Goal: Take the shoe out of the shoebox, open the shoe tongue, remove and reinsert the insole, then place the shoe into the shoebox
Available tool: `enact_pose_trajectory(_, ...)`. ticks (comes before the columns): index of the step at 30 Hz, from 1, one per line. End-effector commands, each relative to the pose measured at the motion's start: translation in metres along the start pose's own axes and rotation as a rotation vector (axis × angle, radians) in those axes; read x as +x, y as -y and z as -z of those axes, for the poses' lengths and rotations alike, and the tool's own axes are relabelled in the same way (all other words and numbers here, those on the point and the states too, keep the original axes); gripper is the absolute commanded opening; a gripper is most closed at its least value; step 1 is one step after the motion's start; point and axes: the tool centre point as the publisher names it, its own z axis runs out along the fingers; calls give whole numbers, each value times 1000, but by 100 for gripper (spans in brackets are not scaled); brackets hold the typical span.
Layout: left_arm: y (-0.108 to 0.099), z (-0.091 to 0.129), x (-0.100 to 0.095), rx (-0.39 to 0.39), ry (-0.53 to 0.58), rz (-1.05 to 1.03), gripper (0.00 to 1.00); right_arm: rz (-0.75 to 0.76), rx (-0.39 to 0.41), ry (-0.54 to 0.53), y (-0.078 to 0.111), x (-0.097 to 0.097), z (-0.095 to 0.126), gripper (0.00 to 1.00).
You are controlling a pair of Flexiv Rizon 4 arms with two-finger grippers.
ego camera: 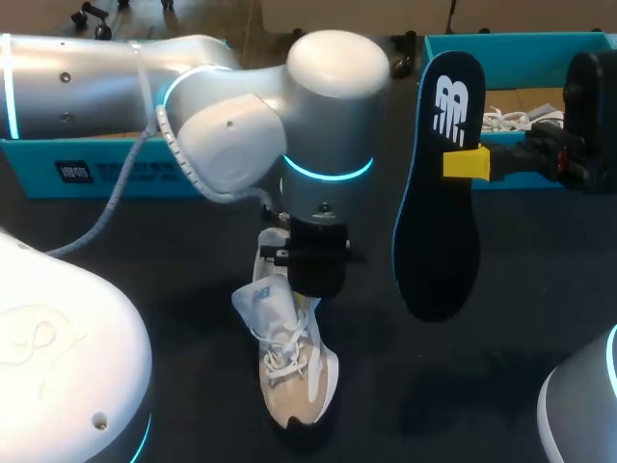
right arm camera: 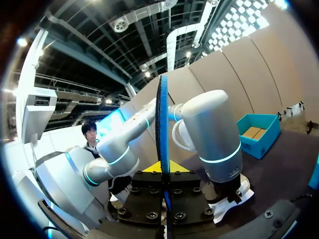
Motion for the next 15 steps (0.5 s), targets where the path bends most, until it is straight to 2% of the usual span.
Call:
enact_pose_trajectory(1,1,-5,-7,0,-33,-4,0,-2,1,1,0,-1,-2,0)
enact_pose_trajectory(15,6,-15,-9,-10,-104,-35,0,-2,1,1,0,-1,-2,0)
